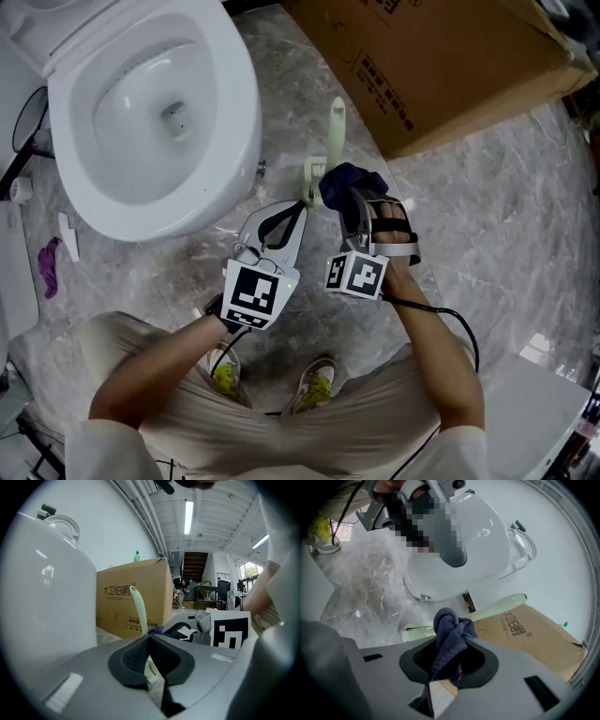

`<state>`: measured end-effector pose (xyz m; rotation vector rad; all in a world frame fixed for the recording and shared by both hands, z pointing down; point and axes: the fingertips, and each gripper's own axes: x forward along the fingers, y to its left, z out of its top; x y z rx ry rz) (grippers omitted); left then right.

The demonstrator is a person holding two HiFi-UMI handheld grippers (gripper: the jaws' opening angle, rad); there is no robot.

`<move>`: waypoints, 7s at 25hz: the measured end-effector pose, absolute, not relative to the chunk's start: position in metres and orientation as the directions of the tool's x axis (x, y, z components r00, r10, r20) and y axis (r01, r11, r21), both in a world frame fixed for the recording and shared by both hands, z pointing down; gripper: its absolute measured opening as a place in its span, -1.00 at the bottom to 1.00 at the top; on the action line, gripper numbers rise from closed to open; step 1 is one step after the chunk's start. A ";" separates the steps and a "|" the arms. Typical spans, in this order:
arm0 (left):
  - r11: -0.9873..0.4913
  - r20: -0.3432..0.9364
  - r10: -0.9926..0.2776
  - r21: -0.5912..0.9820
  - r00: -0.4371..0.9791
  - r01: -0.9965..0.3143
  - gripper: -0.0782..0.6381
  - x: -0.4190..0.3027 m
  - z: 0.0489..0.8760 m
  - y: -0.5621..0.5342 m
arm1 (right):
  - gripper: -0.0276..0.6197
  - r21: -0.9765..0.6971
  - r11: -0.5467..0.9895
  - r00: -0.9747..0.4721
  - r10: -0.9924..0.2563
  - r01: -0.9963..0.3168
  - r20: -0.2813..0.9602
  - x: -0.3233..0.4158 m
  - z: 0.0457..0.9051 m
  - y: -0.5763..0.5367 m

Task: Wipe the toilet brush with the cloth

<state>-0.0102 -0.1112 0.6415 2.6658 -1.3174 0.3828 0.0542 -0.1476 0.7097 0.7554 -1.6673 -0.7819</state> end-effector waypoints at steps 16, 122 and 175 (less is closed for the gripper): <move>-0.572 0.283 -0.777 0.053 0.562 -0.818 -0.78 -0.022 0.634 -0.107 | -0.61 0.452 0.851 -0.311 -0.520 -0.267 0.796 0.037 0.731 -0.114; -0.685 0.405 -0.643 0.075 0.650 -0.725 -0.78 -0.006 0.673 -0.102 | -0.60 0.233 0.751 -0.216 -0.448 -0.618 0.868 0.080 0.874 -0.166; -0.699 0.399 -0.630 0.084 0.667 -0.710 -0.78 -0.005 0.670 -0.096 | -0.60 0.182 0.883 -0.224 -0.301 -0.433 0.927 0.055 0.883 -0.109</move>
